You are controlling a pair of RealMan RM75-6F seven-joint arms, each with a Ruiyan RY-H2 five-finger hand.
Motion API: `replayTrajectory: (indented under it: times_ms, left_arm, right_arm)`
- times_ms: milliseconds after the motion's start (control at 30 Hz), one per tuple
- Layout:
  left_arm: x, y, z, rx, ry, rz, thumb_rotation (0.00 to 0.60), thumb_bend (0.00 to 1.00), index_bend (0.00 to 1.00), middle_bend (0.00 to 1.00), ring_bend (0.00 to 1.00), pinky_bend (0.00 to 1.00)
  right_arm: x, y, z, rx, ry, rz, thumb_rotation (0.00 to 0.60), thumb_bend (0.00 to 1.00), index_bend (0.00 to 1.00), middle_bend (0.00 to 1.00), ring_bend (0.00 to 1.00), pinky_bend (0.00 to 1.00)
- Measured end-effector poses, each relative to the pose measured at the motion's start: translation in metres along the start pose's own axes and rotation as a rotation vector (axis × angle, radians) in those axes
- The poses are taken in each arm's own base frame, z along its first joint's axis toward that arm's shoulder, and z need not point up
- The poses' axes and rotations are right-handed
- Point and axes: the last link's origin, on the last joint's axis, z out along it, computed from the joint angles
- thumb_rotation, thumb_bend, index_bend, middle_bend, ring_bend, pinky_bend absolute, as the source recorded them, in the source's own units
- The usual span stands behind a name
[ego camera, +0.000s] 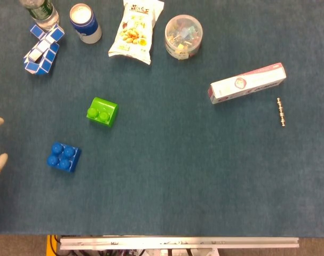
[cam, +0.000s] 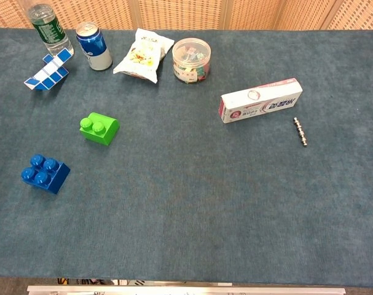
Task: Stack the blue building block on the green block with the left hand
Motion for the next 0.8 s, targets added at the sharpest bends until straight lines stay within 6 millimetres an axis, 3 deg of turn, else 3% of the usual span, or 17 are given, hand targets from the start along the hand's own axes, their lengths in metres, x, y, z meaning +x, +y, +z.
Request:
replayTrajectory:
  times_ms: [467,633,800]
  left_arm:
    - [-0.014,0.011,0.01,-0.201,-0.245,0.112,0.6,0.22,0.21,0.26,0.21,0.2]
    - [-0.02,0.016,0.017,-0.252,-0.306,0.159,0.6,0.22,0.15,0.2,0.15,0.2]
    - [-0.028,0.02,0.025,-0.286,-0.379,0.224,0.6,0.22,0.04,0.06,0.06,0.17]
  right_arm:
    - [0.004,-0.001,-0.001,0.005,0.015,-0.006,0.6,0.32,0.34,0.39,0.3,0.39]
    - [0.005,-0.001,-0.003,0.001,0.015,-0.005,0.6,0.32,0.34,0.39,0.3,0.39]
    - [0.005,0.0,-0.005,-0.002,0.017,-0.003,0.6,0.32,0.34,0.39,0.3,0.39]
